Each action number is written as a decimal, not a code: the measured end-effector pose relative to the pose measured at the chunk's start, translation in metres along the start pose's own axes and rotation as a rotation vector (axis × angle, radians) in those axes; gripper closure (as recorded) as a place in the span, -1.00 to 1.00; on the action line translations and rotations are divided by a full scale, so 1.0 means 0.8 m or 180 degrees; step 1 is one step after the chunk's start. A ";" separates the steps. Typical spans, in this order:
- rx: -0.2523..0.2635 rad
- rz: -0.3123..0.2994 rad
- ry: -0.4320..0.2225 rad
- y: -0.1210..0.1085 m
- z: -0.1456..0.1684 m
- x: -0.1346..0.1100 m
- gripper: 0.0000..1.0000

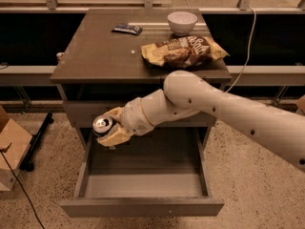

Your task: Pick pepsi can from middle drawer and place on counter

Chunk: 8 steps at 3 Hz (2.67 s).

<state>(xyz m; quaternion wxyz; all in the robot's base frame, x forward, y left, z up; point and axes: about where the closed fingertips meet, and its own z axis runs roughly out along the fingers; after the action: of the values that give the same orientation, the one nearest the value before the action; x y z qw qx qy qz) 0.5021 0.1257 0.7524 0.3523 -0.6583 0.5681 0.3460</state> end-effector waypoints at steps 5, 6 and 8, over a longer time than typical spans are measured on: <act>0.0216 -0.0423 0.0196 -0.057 -0.081 -0.145 1.00; 0.0393 -0.0348 -0.0002 -0.087 -0.106 -0.144 1.00; 0.0749 -0.0121 -0.0378 -0.158 -0.158 -0.128 1.00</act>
Offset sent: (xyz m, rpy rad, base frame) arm 0.0281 0.0179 0.1901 -0.1034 -0.2114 0.0805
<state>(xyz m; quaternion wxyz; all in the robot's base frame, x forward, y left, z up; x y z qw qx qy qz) 0.6223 0.0823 0.9134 0.4667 -0.6015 0.5703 0.3085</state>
